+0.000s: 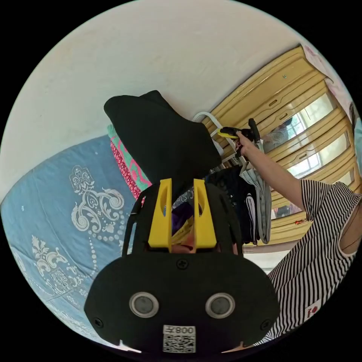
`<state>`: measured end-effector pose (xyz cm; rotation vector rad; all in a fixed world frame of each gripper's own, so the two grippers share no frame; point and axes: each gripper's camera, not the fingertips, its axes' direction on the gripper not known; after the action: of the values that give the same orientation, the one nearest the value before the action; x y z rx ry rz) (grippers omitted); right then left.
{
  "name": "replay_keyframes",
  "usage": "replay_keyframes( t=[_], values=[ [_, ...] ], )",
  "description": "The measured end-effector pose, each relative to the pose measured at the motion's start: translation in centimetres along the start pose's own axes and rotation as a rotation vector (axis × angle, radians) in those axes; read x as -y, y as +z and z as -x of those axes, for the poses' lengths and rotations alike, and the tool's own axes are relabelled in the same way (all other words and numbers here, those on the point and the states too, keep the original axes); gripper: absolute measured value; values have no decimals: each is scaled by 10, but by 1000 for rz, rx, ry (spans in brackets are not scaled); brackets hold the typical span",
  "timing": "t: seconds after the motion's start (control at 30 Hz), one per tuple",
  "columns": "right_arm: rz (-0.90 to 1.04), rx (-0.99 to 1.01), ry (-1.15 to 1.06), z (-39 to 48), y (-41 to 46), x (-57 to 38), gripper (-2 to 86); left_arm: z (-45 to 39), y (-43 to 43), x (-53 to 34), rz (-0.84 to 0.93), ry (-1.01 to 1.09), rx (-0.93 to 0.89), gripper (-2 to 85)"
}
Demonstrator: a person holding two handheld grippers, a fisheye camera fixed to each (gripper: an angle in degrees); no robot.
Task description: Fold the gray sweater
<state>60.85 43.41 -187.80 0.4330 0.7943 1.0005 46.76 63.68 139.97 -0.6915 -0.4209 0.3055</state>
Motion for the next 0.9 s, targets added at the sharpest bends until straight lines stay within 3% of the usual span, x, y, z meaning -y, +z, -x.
replay_keyframes(
  t=[0.33,0.57,0.77,0.9],
  values=[
    [223,-146,-69,-87,68,108,102,7,-5,-37,72,-178,-148,87],
    [204,-95,-85,-133,75,131,86,-2,-25,-48,109,-197,-225,77],
    [169,118,72,-184,46,135,26,-9,-60,-61,83,-237,-301,65],
    [14,512,203,-222,-3,125,15,-18,-91,-66,81,-210,-303,61]
  ],
)
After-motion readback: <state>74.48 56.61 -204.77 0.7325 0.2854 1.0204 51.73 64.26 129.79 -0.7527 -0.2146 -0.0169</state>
